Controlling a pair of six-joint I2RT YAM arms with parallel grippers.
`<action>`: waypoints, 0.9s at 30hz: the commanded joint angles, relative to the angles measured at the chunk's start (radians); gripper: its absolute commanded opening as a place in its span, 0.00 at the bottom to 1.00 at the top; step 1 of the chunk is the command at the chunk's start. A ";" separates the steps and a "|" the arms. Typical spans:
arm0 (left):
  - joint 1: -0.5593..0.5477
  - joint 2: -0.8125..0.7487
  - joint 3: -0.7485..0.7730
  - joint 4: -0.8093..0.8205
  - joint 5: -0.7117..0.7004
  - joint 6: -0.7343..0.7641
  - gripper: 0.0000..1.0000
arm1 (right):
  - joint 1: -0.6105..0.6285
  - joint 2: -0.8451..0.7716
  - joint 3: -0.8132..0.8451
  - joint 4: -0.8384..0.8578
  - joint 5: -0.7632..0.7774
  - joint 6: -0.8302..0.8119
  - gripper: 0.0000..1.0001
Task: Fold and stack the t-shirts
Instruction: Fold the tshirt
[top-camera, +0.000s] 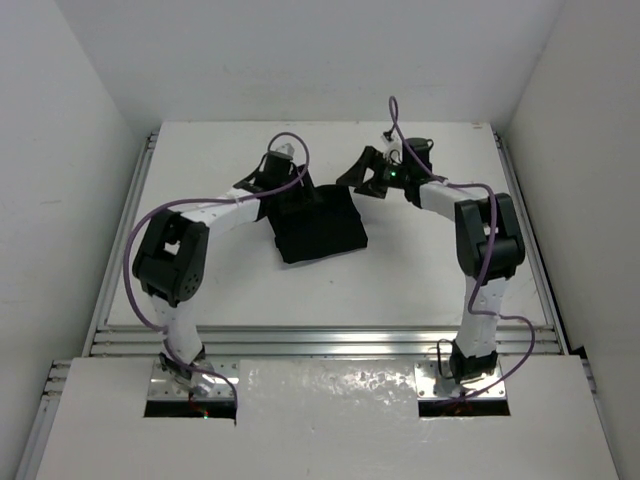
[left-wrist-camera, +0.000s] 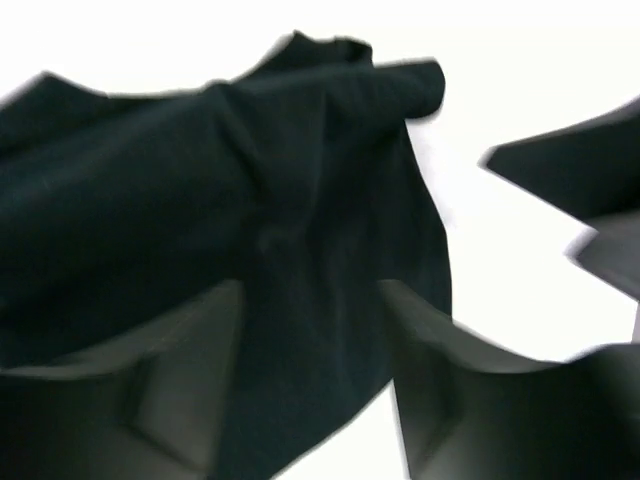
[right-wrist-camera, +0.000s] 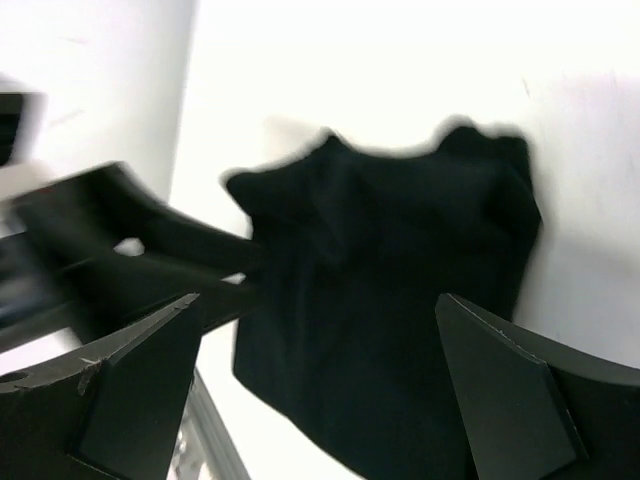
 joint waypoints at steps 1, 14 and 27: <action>0.037 0.035 0.009 0.135 0.035 0.056 0.51 | 0.005 -0.068 -0.011 0.169 0.000 0.016 0.99; 0.137 0.170 0.022 0.160 0.053 0.063 0.00 | 0.055 0.376 0.381 0.283 -0.303 0.292 0.28; 0.200 0.202 -0.006 0.163 0.133 0.060 0.00 | 0.000 0.596 0.524 0.122 -0.148 0.296 0.00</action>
